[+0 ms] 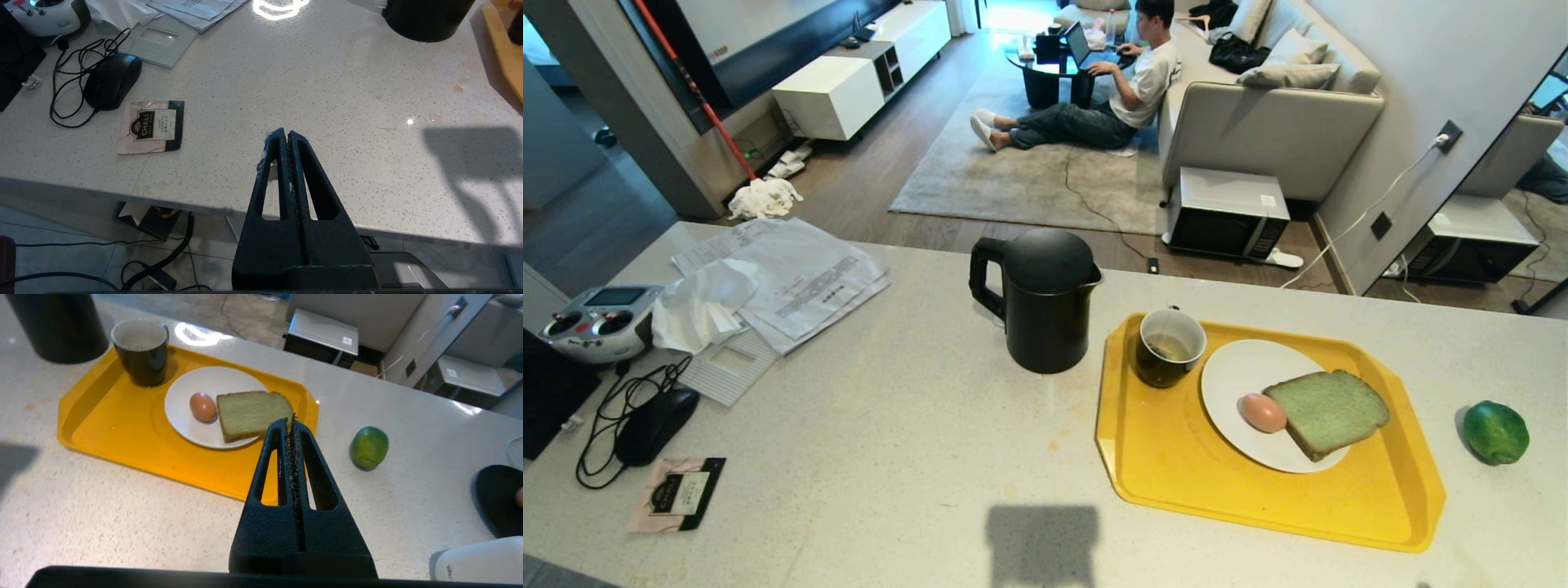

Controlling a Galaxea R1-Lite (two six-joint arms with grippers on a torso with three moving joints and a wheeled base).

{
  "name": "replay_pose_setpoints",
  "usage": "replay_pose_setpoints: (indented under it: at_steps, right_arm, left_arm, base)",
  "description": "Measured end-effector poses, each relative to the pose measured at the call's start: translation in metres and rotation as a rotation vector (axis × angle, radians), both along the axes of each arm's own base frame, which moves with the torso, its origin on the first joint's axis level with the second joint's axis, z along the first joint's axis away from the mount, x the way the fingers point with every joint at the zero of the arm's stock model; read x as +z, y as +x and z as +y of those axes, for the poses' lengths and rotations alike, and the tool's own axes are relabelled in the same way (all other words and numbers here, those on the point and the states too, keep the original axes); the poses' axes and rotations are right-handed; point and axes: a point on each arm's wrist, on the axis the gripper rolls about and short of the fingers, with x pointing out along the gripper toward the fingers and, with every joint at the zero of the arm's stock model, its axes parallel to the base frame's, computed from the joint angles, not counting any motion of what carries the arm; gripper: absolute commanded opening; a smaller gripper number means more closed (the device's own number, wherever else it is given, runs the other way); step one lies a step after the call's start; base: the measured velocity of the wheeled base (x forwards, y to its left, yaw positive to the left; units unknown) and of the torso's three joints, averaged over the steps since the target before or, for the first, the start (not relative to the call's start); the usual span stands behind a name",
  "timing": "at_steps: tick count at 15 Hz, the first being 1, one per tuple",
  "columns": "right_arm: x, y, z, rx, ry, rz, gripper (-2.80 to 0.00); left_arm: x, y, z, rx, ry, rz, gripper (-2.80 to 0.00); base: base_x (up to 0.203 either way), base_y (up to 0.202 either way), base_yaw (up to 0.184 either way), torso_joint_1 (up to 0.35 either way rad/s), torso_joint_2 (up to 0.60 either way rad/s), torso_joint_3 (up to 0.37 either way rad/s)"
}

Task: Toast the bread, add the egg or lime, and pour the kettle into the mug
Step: Pick up the kettle

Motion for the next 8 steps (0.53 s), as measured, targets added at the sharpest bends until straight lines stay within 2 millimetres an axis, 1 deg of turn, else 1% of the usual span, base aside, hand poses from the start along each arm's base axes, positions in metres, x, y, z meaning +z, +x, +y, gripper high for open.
replay_pose_setpoints:
  at_steps: [4, 8]
  right_arm:
    - [-0.018, 0.003, 0.0, 0.019, -0.007, 0.028, -2.8]
    - [-0.042, 0.014, 0.001, 0.029, -0.016, 0.064, -2.8]
  left_arm:
    - [0.0, 0.0, 0.0, 0.0, 0.0, 0.0, -2.8]
    - [0.0, 0.0, 0.0, 0.0, 0.0, 0.0, -2.8]
  base:
    - [0.0, 0.0, 0.0, 0.0, 0.0, 0.0]
    - [0.0, 0.0, 0.0, 0.0, 0.0, 0.0]
